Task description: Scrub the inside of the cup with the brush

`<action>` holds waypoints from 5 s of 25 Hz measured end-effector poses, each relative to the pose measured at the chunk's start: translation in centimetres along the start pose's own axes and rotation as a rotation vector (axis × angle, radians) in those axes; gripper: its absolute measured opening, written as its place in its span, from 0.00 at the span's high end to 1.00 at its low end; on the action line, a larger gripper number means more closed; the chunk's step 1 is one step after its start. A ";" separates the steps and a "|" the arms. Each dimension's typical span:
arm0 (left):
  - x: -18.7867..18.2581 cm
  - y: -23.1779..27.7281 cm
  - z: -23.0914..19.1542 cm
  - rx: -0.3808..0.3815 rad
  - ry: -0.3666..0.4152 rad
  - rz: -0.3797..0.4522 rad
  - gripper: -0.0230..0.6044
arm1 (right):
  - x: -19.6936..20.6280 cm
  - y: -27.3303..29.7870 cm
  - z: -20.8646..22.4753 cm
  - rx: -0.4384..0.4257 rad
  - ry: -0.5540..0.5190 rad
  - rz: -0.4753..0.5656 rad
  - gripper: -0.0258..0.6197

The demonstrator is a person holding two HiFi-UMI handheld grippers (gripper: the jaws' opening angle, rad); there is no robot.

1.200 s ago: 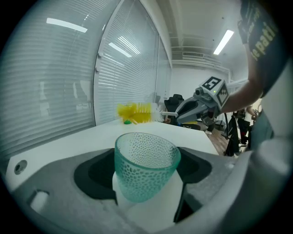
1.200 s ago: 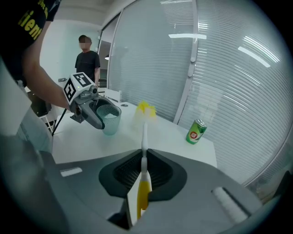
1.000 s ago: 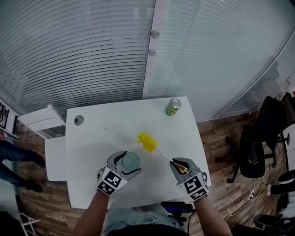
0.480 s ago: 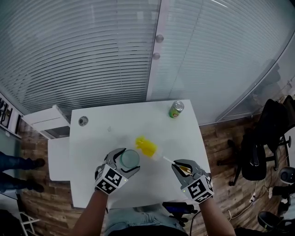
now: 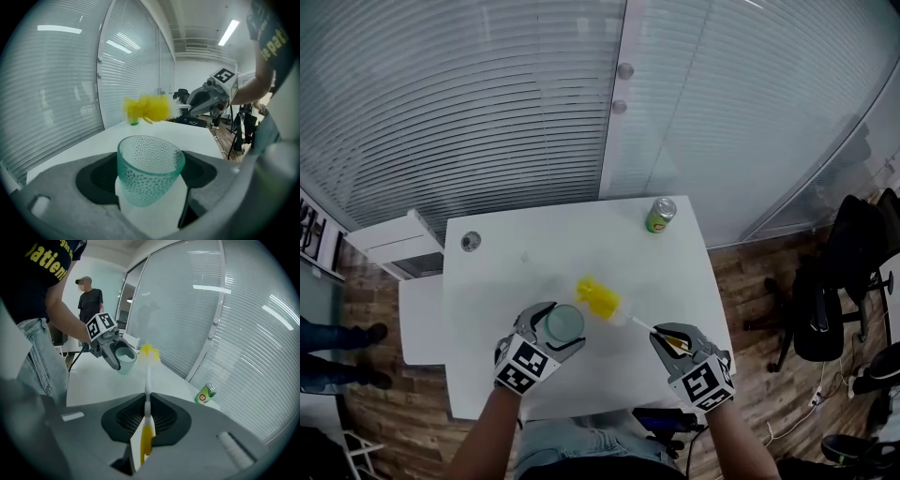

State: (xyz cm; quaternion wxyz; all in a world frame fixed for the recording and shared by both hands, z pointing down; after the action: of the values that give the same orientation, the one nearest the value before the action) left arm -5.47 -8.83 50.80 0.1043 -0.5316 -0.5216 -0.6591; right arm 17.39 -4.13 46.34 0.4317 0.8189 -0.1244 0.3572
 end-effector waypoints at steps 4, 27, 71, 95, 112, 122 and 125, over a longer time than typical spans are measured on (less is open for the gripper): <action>0.3 -0.2 0.0 0.000 0.000 -0.005 0.31 | -0.1 0.0 -0.2 0.002 -0.003 -0.001 0.90; 0.9 -0.3 0.3 0.007 0.004 -0.021 0.31 | -0.2 -0.4 -1.0 -0.005 -0.012 -0.006 0.90; 0.3 0.6 1.5 -0.018 0.208 -0.194 0.32 | -1.6 -0.4 -2.4 -0.189 -0.322 -0.077 0.90; 0.6 1.1 2.6 -0.016 0.257 -0.275 0.32 | -3.3 0.7 -2.4 -0.262 -0.492 -0.141 0.90; 0.4 1.5 4.7 -0.005 0.350 -0.316 0.32 | -5.2 1.4 -3.6 -0.287 -0.568 -0.194 0.90; 0.5 1.3 5.2 -0.010 0.424 -0.361 0.32 | -5.6 -0.4 -2.1 -0.275 -0.501 -0.212 0.90; 0.2 1.5 5.3 -0.008 0.430 -0.356 0.32 | -5.6 -0.3 -2.2 -0.276 -0.483 -0.224 0.90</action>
State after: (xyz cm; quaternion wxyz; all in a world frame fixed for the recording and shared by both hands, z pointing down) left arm -1.32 -5.16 51.22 0.0932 -0.2799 -0.5702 -0.7667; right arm 12.50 -2.83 43.11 0.5337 0.8223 -0.1796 0.0819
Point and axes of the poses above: the fingertips, and each gripper's own axes: y forward along the fingers, z to its right, x out of its underside, the point moved 7 cm from there along -y, backward along the fingers, and after that the axes turned 8 degrees about -y, right-handed, at the moved point
